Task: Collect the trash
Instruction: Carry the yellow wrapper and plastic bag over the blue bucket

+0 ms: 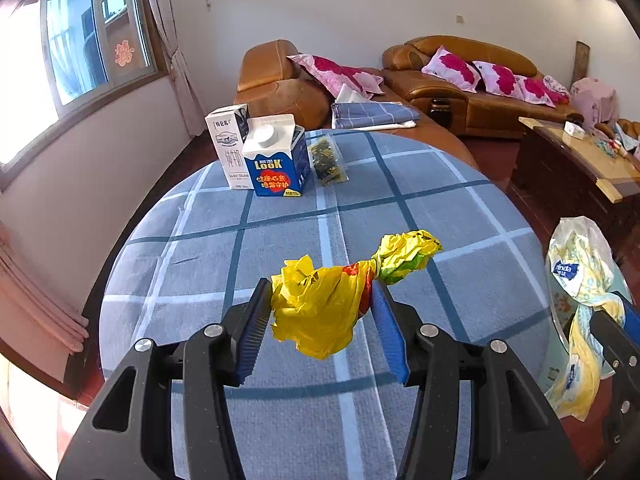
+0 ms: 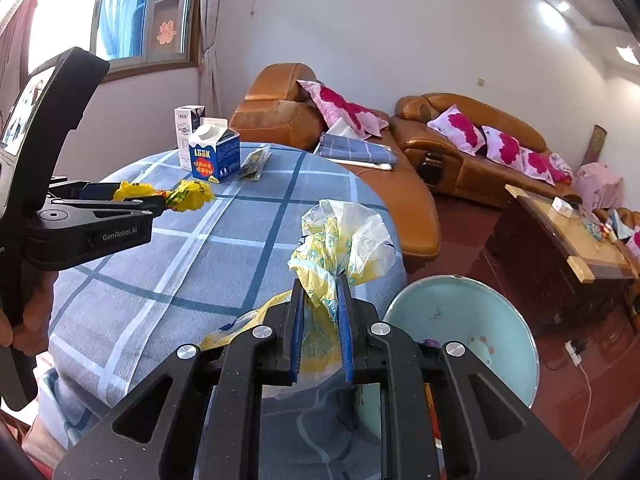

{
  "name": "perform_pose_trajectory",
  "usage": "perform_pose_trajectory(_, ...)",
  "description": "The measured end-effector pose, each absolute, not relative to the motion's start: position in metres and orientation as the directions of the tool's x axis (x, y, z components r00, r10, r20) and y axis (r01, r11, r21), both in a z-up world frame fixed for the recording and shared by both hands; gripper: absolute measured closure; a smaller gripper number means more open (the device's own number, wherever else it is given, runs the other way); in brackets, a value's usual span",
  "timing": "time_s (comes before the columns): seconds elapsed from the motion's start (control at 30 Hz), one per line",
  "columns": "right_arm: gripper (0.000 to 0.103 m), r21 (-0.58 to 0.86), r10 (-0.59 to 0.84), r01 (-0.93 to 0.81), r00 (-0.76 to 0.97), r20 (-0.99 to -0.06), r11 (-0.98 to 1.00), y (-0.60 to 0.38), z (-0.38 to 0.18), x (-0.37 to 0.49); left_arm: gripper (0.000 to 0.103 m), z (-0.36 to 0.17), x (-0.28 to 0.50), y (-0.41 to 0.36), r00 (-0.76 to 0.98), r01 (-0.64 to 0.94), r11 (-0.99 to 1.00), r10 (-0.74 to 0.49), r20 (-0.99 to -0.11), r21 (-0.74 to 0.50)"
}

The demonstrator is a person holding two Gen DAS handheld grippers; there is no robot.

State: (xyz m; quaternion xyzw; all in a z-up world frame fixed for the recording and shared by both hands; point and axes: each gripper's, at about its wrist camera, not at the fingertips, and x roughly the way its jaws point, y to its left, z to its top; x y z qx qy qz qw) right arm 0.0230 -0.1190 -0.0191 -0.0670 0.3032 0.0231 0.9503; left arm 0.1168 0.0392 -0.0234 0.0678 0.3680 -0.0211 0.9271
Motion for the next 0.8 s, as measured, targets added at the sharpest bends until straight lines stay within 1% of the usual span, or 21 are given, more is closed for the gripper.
perform_pose_trajectory(0.8,0.087,-0.080,-0.038,-0.007,0.832,-0.554,0.997,-0.152,-0.021,-0.007,0.052,-0.016,0.086,-0.001,0.738,0.137,0.982,-0.013,-0.674,0.131)
